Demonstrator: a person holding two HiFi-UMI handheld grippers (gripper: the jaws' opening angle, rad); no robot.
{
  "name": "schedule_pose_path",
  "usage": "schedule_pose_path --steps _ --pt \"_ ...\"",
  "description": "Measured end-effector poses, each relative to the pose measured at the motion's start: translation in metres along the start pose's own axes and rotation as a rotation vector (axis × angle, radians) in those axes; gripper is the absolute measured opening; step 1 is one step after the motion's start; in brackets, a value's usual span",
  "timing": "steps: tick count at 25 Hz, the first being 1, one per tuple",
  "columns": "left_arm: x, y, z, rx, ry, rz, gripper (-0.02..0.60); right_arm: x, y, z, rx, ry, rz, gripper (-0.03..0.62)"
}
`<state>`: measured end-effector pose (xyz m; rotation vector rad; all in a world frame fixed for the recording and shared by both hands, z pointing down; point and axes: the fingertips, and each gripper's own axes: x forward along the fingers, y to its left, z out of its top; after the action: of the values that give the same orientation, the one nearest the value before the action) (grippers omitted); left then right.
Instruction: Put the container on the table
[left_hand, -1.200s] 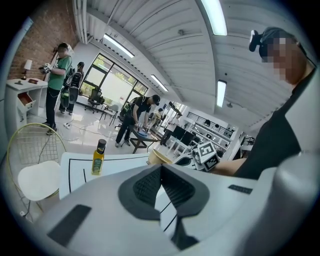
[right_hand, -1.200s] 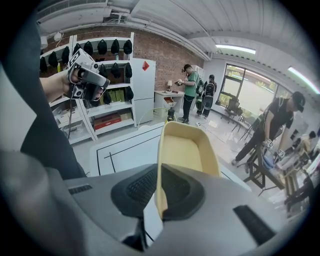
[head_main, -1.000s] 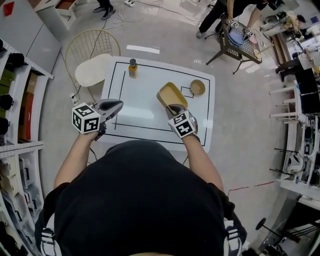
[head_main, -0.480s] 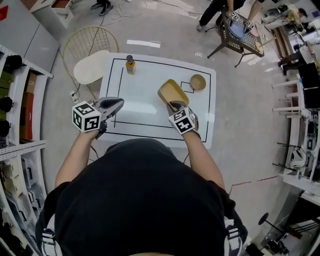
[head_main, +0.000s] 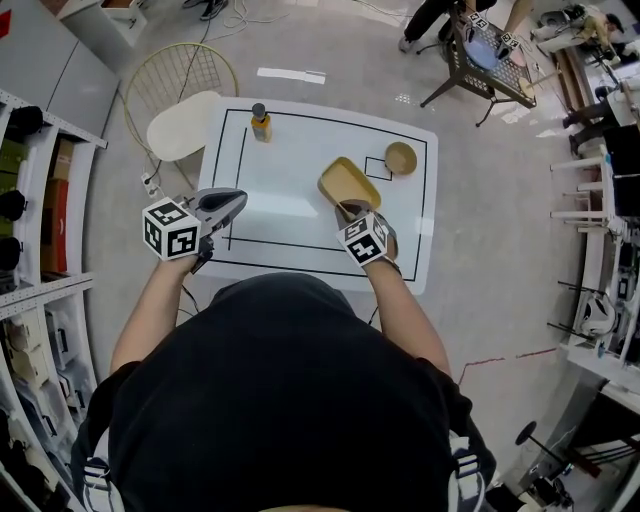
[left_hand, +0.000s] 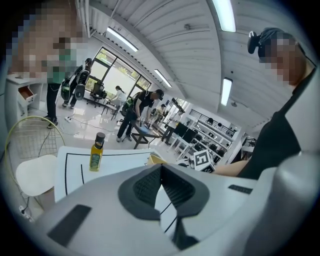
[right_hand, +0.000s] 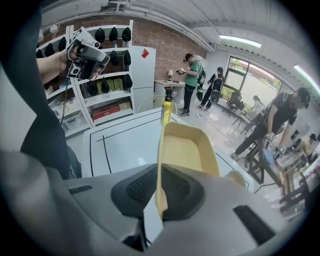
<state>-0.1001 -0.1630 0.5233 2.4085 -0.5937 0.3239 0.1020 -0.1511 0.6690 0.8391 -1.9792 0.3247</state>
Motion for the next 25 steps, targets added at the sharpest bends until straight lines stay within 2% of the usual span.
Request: schedule_pose_path --steps 11,25 --pt "0.012 0.009 0.008 0.014 0.024 0.006 0.008 0.027 -0.001 -0.025 -0.086 0.052 -0.069 0.02" --pt "0.032 0.012 0.007 0.019 0.07 -0.016 0.008 0.052 -0.005 -0.044 -0.095 0.073 -0.093 0.02"
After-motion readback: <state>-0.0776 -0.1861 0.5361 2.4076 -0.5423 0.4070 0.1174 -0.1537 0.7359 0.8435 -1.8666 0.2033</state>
